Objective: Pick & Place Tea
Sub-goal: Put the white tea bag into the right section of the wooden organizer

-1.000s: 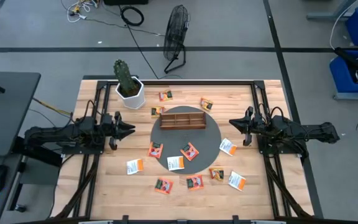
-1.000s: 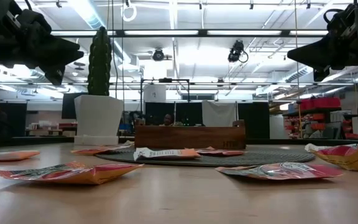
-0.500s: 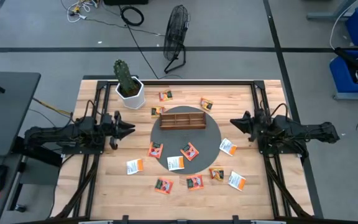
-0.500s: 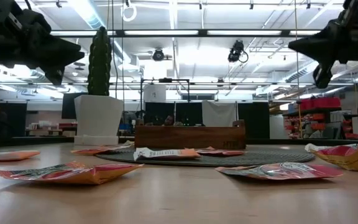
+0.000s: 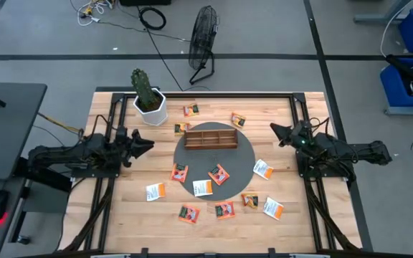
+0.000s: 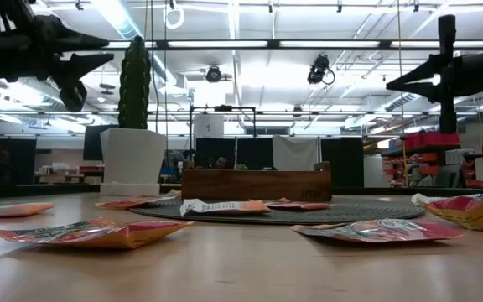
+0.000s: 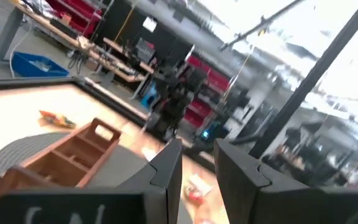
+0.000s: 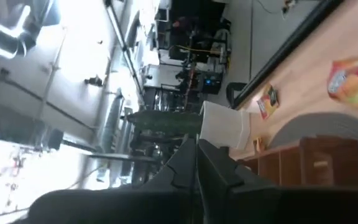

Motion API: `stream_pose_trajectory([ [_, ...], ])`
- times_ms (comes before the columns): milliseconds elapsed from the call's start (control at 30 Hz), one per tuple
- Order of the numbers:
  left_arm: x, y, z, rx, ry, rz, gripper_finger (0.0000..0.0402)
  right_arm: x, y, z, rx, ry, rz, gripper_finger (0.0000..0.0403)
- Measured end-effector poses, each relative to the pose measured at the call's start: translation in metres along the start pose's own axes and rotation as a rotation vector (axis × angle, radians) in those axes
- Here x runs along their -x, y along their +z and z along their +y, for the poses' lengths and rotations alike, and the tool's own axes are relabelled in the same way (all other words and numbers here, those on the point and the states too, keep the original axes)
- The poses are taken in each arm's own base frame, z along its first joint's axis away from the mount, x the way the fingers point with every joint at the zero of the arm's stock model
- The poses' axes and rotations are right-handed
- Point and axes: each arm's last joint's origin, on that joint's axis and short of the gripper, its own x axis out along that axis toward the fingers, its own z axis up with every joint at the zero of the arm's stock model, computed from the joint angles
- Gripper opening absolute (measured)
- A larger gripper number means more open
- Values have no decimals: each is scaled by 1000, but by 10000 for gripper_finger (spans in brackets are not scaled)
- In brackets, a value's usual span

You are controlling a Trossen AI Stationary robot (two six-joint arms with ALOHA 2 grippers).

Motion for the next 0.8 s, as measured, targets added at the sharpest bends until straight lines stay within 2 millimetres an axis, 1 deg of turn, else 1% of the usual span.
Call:
stream_pose_trajectory([
  [67,0,2,-1,43,-3,-31,96,0,0,1,41,12,13,23],
  [167,0,6,-3,51,-27,-67,96,0,0,8,71,79,28,21],
  [233,0,7,-4,53,-38,-83,96,1,0,12,127,105,46,15],
  [367,1,8,-5,79,-47,-93,96,1,1,26,231,71,129,4],
  [533,1,9,-5,105,-49,-93,96,0,-2,39,328,-96,337,2],
  [700,1,9,-5,134,-48,-94,96,-2,-6,48,399,-363,518,1],
  [800,1,9,-5,134,-47,-95,96,-4,-10,49,451,-532,618,1],
])
